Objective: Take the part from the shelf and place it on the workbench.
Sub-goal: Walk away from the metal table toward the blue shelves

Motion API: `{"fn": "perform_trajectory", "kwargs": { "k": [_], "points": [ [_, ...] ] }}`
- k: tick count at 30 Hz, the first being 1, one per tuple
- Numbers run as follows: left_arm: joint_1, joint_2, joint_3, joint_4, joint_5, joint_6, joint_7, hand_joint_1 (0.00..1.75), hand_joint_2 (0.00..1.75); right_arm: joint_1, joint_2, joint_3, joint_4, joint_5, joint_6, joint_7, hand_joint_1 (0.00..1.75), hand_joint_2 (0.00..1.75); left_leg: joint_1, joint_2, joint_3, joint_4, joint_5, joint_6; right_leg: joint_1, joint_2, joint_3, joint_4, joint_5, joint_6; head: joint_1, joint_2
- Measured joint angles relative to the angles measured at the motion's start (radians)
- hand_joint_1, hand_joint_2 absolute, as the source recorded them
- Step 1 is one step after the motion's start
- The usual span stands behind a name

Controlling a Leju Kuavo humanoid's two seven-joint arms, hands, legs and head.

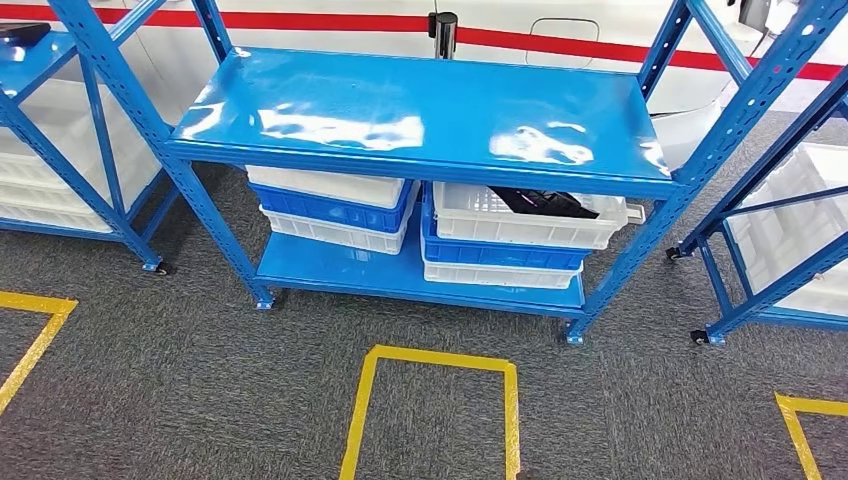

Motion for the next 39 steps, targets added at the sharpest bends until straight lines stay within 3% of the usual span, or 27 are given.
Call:
{"fn": "perform_trajectory", "kwargs": {
  "k": [2,20,22,24,26,30,39],
  "points": [
    [0.000,0.000,0.000,0.000,0.002,0.000,0.000,0.00,1.75,-0.001,0.001,-0.004,0.000,-0.004,0.002,0.000,0.00,1.75,-0.002,0.000,0.000,0.000,0.000,0.003,-0.002,0.000,0.000,-0.001,0.001,0.004,0.000,0.000],
    [0.000,0.000,0.000,0.000,0.012,-0.017,-0.008,0.00,1.75,-0.002,0.004,-0.023,0.000,-0.010,0.001,0.000,0.00,1.75,0.003,0.000,0.000,0.000,0.000,0.005,-0.001,0.000,-0.002,-0.002,0.002,0.006,-0.001,0.000],
    [0.000,0.000,0.000,0.000,0.011,-0.021,-0.004,0.00,1.75,-0.002,0.004,-0.023,0.000,-0.010,0.001,0.000,0.00,0.87,0.003,0.000,0.000,0.000,0.000,0.005,-0.001,0.000,-0.002,-0.002,0.002,0.006,-0.001,0.000],
    [0.000,0.000,0.000,0.000,0.007,-0.027,0.002,0.00,1.75,-0.002,0.004,-0.024,0.000,-0.009,0.000,0.000,0.00,0.87,0.003,0.000,0.000,0.000,0.000,0.004,-0.001,0.000,-0.002,-0.002,0.002,0.006,0.000,0.000],
    [0.000,0.000,0.000,0.000,0.001,-0.027,0.005,0.00,1.75,-0.002,0.004,-0.024,0.000,-0.005,-0.002,-0.001,0.00,1.75,0.003,0.000,0.000,0.000,0.000,0.004,-0.001,0.000,-0.002,-0.002,0.002,0.006,0.000,0.000],
    [0.006,0.004,-0.029,-0.002,0.004,-0.021,0.009,0.00,1.75,0.003,0.003,-0.021,-0.003,-0.010,0.007,-0.011,0.00,1.75,0.003,0.000,0.000,0.000,0.000,0.004,-0.001,0.000,-0.002,-0.002,0.002,0.006,0.000,0.000],
    [0.057,0.034,-0.260,-0.034,0.164,-0.057,0.058,0.00,1.75,0.057,-0.016,0.023,-0.039,-0.129,0.083,0.012,0.00,1.75,0.003,0.000,-0.001,0.000,-0.001,0.004,-0.001,0.000,-0.003,-0.002,0.001,0.006,0.000,0.000]
  ]
}}
